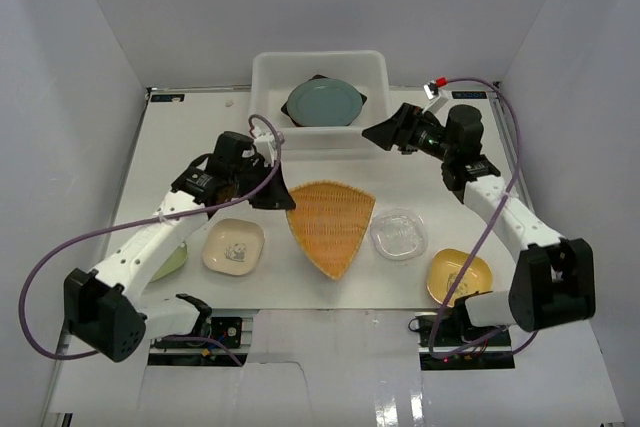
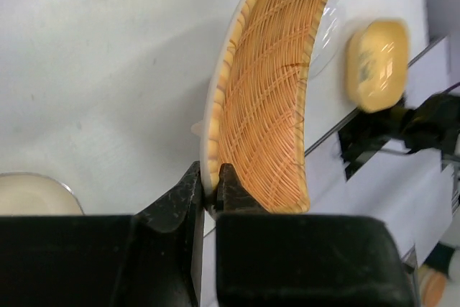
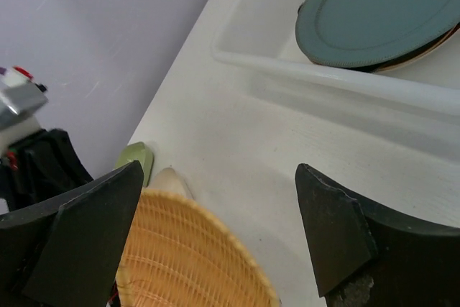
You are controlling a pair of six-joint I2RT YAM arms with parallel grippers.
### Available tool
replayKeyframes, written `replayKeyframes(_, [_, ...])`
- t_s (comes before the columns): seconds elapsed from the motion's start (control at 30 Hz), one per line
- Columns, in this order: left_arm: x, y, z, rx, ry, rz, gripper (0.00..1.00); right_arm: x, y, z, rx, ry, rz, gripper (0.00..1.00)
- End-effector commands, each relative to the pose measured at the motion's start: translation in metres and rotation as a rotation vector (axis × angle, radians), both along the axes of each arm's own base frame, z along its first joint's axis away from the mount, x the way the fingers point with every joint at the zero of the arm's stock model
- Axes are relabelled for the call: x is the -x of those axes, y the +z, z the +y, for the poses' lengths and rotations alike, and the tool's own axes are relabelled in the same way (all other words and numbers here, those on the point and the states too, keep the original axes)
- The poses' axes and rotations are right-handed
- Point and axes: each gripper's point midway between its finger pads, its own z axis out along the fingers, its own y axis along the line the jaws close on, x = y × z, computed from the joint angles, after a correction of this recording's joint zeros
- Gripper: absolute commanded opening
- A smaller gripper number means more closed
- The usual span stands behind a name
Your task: Place the plates into the plastic bin on the countertop
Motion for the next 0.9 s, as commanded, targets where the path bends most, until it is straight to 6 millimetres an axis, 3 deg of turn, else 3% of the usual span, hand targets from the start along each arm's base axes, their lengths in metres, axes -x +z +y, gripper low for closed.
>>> replayKeyframes(0.0, [-0.029,0.102,-0.011,0.188,0.091,-0.231,0.0,0.011,0.036,-0.022,-0.007,-0.102,-0.139,0.93])
replayKeyframes(0.1, [-0.057,0.134,-0.011,0.255,0.167,-0.297,0.0,0.021,0.039,-0.044,-0.029,-0.196,-0.148,0.98])
replayKeyframes(0.13, [-0.074,0.144,-0.011,0.265,0.199,-0.314,0.0,0.027,0.047,-0.049,-0.038,-0.218,-0.17,0.94])
replayKeyframes(0.17, [-0.086,0.155,-0.012,0.288,0.229,-0.338,0.0,0.027,0.04,-0.057,-0.034,-0.264,-0.161,0.89])
replayKeyframes(0.2, [-0.103,0.159,-0.006,0.282,0.281,-0.363,0.0,0.032,0.045,-0.062,-0.041,-0.287,-0.178,0.8])
replayKeyframes(0.23, [-0.122,0.164,-0.008,0.282,0.313,-0.379,0.0,0.031,0.044,-0.069,-0.047,-0.326,-0.176,0.54])
replayKeyframes(0.27, [-0.137,0.172,-0.006,0.302,0.353,-0.401,0.0,0.032,0.037,-0.072,-0.042,-0.342,-0.166,0.41])
replayKeyframes(0.33, [-0.176,0.179,-0.002,0.311,0.435,-0.446,0.0,0.034,0.033,-0.074,-0.035,-0.349,-0.164,0.15])
replayKeyframes(0.37, [-0.189,0.178,-0.001,0.304,0.468,-0.46,0.0,0.036,0.031,-0.071,-0.032,-0.332,-0.162,0.11])
replayKeyframes(0.43, [-0.226,0.17,-0.003,0.286,0.513,-0.465,0.0,0.036,0.024,-0.066,-0.008,-0.301,-0.158,0.08])
replayKeyframes(0.67, [-0.321,0.137,-0.005,0.3,0.579,-0.457,0.0,0.045,-0.01,-0.037,0.094,-0.174,-0.124,0.08])
replayKeyframes(0.8, [-0.357,0.118,-0.005,0.315,0.589,-0.444,0.0,0.055,-0.045,-0.021,0.219,-0.135,-0.075,0.13])
replayKeyframes(0.87, [-0.369,0.106,-0.006,0.302,0.59,-0.429,0.0,0.061,-0.062,-0.014,0.282,-0.13,-0.055,0.22])
